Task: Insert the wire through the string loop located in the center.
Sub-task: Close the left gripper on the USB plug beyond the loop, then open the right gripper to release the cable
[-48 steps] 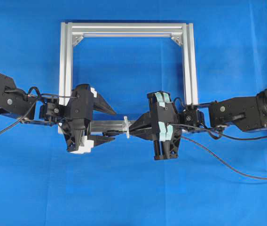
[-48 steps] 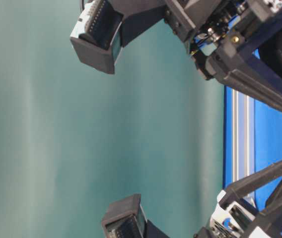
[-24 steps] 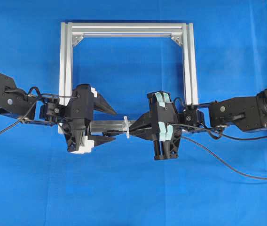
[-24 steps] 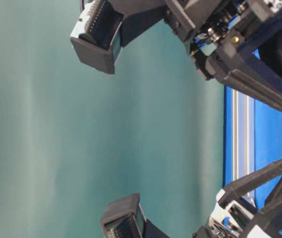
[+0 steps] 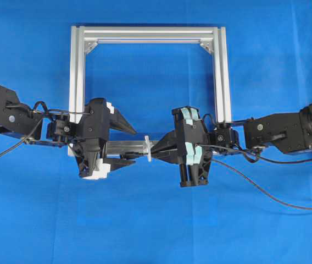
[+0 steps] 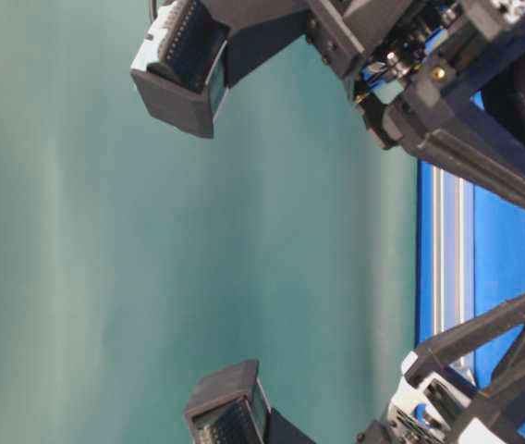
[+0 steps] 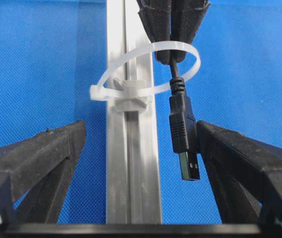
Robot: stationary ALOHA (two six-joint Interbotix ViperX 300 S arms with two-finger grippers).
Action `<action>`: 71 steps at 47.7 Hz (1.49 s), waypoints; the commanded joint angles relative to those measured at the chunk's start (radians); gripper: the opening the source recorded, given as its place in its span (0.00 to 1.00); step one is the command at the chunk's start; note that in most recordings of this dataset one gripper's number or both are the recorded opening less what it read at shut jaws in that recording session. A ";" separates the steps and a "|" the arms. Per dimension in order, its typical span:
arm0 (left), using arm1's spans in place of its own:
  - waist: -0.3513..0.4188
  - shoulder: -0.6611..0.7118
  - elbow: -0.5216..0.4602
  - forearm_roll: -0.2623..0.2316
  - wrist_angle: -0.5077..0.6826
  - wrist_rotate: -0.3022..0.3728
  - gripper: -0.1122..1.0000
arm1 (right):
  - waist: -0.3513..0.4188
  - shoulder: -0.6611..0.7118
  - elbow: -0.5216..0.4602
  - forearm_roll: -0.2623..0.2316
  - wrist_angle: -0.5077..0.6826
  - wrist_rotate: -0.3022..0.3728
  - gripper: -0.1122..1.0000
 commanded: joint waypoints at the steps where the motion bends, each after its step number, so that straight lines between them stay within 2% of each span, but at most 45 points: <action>1: 0.002 -0.018 -0.017 0.002 -0.006 0.000 0.90 | 0.002 -0.011 -0.014 0.003 -0.005 -0.002 0.09; 19: 0.002 -0.018 -0.017 0.003 -0.008 0.000 0.89 | 0.003 -0.011 -0.014 0.003 -0.005 -0.002 0.09; 25: -0.002 -0.018 -0.017 0.003 -0.008 0.000 0.84 | 0.003 -0.011 -0.014 0.003 -0.005 -0.002 0.09; 28: -0.006 -0.018 -0.018 0.002 -0.008 0.000 0.74 | 0.003 -0.011 -0.014 0.003 -0.005 -0.002 0.09; 37: -0.005 -0.018 -0.017 0.003 -0.008 0.000 0.25 | 0.003 -0.011 -0.012 0.003 -0.005 -0.002 0.09; 40: -0.005 -0.018 -0.017 0.003 -0.006 0.000 0.16 | 0.003 -0.011 -0.012 0.003 -0.005 -0.002 0.09; 66: -0.006 -0.018 -0.018 0.002 -0.008 0.000 0.16 | 0.014 -0.011 -0.012 -0.002 0.002 -0.005 0.09; 71: -0.006 -0.018 -0.017 0.003 -0.008 0.000 0.16 | 0.014 -0.011 -0.012 -0.002 0.000 -0.005 0.15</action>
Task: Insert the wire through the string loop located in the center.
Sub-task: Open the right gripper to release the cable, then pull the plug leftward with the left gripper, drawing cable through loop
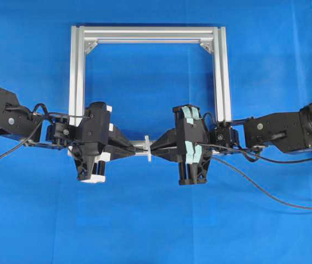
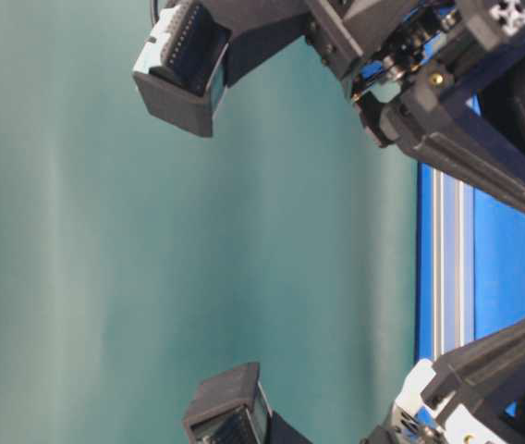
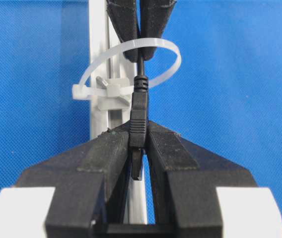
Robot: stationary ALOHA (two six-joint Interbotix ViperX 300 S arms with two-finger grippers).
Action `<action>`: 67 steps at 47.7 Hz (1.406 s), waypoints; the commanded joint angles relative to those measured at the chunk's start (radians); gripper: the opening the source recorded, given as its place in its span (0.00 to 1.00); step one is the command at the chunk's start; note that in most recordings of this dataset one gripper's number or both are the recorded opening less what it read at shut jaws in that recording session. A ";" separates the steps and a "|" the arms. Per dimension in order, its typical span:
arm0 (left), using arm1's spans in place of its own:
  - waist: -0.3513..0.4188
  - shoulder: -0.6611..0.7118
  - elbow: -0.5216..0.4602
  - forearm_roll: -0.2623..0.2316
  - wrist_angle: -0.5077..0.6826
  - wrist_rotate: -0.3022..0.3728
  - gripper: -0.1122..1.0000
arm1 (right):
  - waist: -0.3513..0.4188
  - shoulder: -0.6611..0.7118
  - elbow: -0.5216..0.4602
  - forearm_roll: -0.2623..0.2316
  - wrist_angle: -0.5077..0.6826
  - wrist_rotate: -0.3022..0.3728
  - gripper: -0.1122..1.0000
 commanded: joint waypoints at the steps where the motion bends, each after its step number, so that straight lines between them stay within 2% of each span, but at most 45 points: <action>1: 0.005 -0.018 -0.017 -0.002 -0.006 -0.002 0.16 | 0.015 -0.011 -0.012 -0.003 -0.003 -0.002 0.17; 4: 0.005 -0.018 -0.018 -0.002 -0.008 -0.002 0.16 | 0.015 -0.011 -0.012 -0.003 -0.003 0.000 0.28; 14: 0.005 -0.018 -0.018 -0.002 -0.008 -0.002 0.16 | 0.023 -0.011 -0.012 -0.003 0.025 -0.003 0.83; 18: 0.005 -0.018 -0.018 -0.002 -0.008 -0.002 0.16 | 0.023 -0.011 -0.012 -0.003 0.029 -0.003 0.96; 33: -0.003 -0.028 0.000 -0.002 0.002 -0.002 0.16 | 0.026 -0.012 -0.014 -0.003 0.029 -0.003 0.95; 40: -0.006 -0.078 0.061 -0.002 0.003 -0.002 0.16 | 0.040 -0.018 -0.011 -0.003 0.029 -0.003 0.95; 59: -0.014 -0.279 0.308 -0.002 0.003 -0.003 0.16 | 0.055 -0.054 0.000 -0.003 0.038 -0.003 0.95; 67: -0.025 -0.341 0.373 -0.002 0.003 -0.003 0.16 | 0.055 -0.061 0.002 -0.003 0.048 -0.003 0.95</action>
